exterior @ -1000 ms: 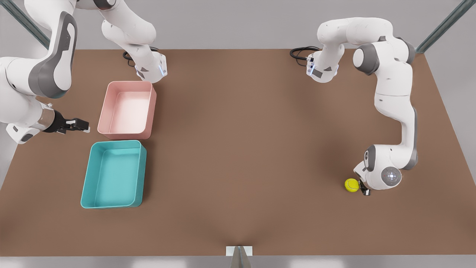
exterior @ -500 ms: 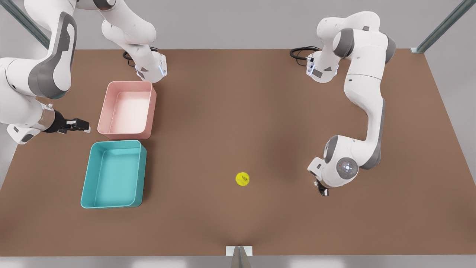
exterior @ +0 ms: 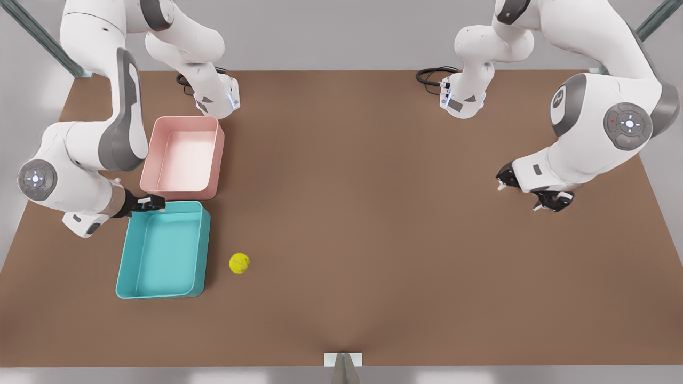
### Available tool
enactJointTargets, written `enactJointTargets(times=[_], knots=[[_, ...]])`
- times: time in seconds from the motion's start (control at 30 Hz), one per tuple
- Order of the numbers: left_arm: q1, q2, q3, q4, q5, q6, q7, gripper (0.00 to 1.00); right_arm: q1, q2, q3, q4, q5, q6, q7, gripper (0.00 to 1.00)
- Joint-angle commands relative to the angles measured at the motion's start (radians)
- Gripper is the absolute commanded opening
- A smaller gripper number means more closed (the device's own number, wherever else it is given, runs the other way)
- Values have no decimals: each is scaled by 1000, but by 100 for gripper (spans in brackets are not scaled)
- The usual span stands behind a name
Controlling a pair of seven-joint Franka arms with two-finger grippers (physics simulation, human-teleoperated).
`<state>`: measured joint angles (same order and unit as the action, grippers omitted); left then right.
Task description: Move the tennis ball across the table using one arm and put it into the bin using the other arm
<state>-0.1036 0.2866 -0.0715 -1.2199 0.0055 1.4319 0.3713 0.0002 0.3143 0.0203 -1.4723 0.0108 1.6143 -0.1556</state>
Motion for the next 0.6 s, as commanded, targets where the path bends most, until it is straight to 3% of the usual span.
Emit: enactJointTargets(times=[0.0,0.2,0.3,0.57], knots=[[2,-4,7,0,-32,-85,-931,100,4,28,0,0,-2,134,2,100],[9,-1,7,0,-30,-74,-884,100,57,69,1,-98,5,334,5,100],[15,28,9,20,-32,-65,-878,100,141,129,1,-98,0,415,199,100],[12,23,-10,23,-62,-61,-878,100,187,232,0,-98,-3,576,278,100]])
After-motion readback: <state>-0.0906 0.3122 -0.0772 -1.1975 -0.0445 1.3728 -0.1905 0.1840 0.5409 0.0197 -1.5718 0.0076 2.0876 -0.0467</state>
